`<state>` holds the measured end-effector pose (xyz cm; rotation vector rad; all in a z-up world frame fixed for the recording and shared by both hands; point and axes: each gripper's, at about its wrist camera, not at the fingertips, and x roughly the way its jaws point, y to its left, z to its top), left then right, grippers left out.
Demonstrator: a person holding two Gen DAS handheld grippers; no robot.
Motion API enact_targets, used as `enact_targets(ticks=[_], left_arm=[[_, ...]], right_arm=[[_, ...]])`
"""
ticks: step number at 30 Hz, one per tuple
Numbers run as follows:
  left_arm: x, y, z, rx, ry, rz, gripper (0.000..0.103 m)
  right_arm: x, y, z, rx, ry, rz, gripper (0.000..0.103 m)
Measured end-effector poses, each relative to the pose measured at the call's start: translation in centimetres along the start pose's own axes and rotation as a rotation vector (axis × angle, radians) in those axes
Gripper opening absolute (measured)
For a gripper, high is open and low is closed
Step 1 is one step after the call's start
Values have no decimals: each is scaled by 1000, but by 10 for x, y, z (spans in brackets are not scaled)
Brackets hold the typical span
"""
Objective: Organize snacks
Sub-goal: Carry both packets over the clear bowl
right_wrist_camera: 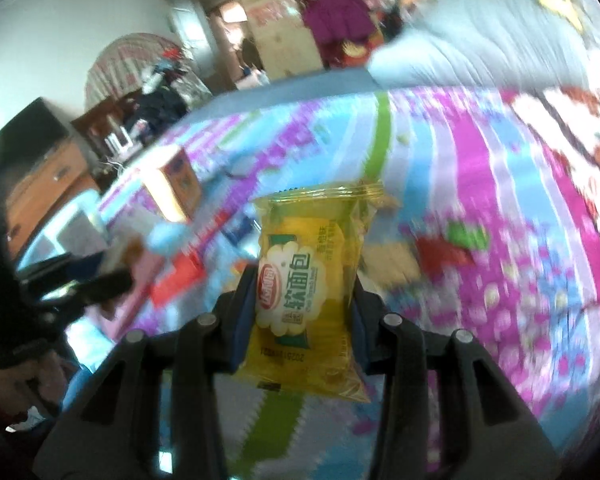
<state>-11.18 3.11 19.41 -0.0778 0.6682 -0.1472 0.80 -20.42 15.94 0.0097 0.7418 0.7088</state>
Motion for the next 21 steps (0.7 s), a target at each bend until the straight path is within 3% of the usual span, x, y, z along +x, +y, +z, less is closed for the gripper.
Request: enact_targets(ticks=[6, 10, 14, 21], left_arm=[[-85, 89, 35, -89, -146, 189, 35], [-133, 155, 41, -161, -195, 315, 35], [-177, 225, 35, -236, -206, 428, 35], [-230, 323, -6, -402, -198, 543, 35]], right_arm=[[2, 78, 61, -131, -87, 120, 41], [11, 148, 94, -222, -113, 239, 41], [29, 218, 119, -274, -92, 381, 41], [72, 323, 134, -362, 2, 515, 41]])
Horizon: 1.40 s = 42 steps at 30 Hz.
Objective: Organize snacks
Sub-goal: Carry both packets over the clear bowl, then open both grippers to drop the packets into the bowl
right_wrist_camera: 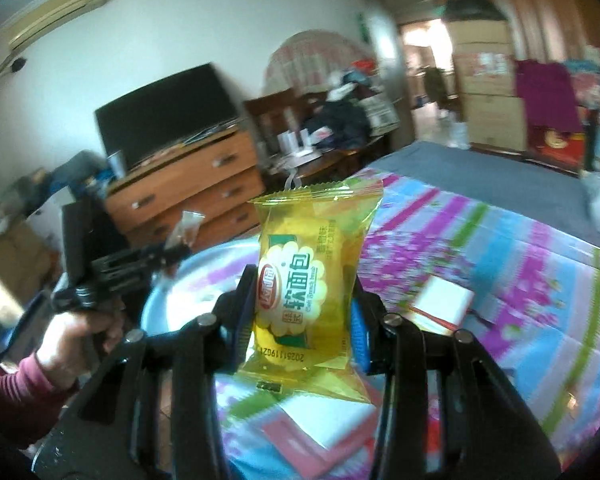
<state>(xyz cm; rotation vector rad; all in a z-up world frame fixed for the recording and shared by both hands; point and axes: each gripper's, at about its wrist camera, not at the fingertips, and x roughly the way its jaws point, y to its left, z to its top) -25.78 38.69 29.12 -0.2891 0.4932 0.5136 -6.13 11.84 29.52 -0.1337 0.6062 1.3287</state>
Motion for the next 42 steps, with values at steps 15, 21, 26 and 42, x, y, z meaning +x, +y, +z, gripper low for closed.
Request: enact_targets(ticks=[15, 21, 26, 42], left_arm=[[1, 88, -38, -128, 61, 38, 35], [3, 93, -42, -139, 67, 38, 35], [2, 95, -44, -145, 70, 38, 35], [-7, 105, -46, -180, 48, 59, 59]], right_arm=[[111, 72, 11, -35, 180, 149, 41], [122, 82, 8, -40, 208, 157, 41], [130, 86, 7, -43, 218, 160, 41], [149, 111, -4, -70, 273, 211, 43]])
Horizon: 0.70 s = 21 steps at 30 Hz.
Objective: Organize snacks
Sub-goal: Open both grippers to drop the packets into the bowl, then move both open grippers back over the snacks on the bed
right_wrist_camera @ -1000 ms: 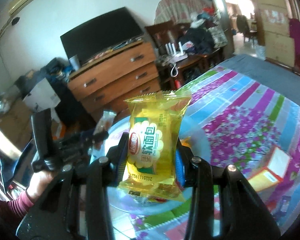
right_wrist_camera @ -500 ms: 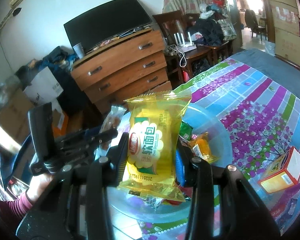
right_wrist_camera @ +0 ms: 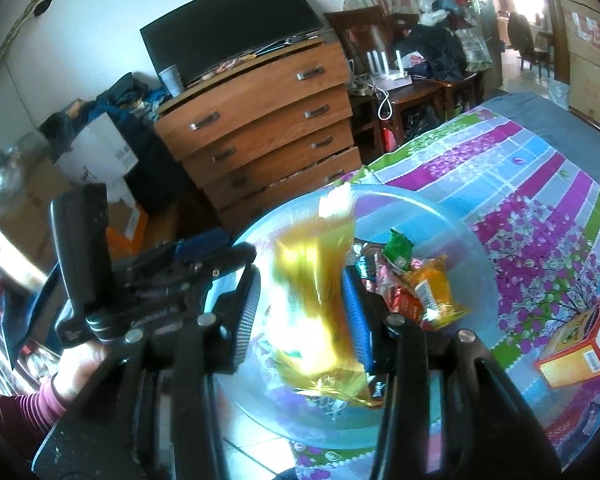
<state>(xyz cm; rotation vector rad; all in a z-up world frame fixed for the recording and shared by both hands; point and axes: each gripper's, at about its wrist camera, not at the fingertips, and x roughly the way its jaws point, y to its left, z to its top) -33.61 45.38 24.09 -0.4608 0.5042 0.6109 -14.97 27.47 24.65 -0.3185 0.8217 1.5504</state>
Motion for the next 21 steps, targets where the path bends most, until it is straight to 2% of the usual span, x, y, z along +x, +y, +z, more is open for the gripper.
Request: enact_targets(ticks=[5, 12, 16, 19, 21], left_arm=[[-4, -3, -2, -2, -8, 1, 60], [-14, -11, -5, -19, -41, 24, 76], [-22, -27, -10, -5, -53, 15, 76], [-33, -58, -17, 48, -81, -32, 76], [-39, -82, -22, 88, -96, -76, 76]], right_arm=[[-7, 2, -3, 0, -13, -1, 43], [-29, -7, -23, 38, -48, -7, 51], [-59, -14, -57, 56, -88, -36, 52], [-88, -20, -101, 73, -112, -98, 65], [-107, -35, -141, 133, -102, -141, 66]])
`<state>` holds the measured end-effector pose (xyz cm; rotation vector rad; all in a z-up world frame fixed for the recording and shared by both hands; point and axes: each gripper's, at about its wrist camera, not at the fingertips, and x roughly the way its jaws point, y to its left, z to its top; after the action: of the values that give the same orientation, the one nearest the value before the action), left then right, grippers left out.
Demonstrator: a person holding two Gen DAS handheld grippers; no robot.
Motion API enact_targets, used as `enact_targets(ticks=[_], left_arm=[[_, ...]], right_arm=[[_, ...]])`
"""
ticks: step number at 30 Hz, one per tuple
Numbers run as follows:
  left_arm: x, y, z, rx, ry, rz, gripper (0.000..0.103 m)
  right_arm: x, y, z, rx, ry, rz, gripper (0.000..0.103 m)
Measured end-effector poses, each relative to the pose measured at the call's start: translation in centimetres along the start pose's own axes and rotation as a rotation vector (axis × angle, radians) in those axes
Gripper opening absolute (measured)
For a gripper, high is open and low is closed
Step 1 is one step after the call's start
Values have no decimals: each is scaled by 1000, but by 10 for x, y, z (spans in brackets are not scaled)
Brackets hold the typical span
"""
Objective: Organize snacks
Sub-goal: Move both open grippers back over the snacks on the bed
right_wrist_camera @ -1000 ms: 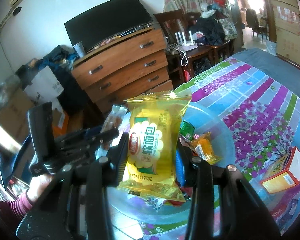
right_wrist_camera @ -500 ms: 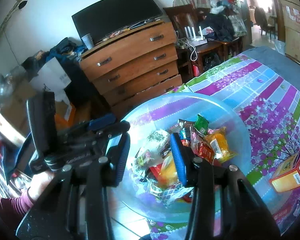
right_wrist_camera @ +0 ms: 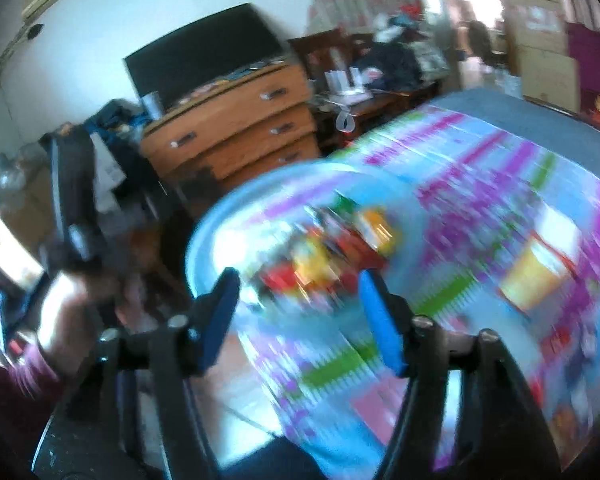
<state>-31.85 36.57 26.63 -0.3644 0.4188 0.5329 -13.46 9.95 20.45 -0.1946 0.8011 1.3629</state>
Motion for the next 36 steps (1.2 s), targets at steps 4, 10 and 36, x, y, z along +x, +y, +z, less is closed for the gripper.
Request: enact_targets(ticks=[4, 10, 36], left_arm=[[-1, -70, -13, 95, 13, -146, 76], [11, -185, -45, 261, 105, -367, 76], [72, -295, -135, 368, 426, -484, 76]], right_arm=[[-48, -74, -83, 199, 36, -168, 66], [-133, -183, -178, 468, 38, -432, 67], [-126, -245, -197, 283, 148, -268, 66]])
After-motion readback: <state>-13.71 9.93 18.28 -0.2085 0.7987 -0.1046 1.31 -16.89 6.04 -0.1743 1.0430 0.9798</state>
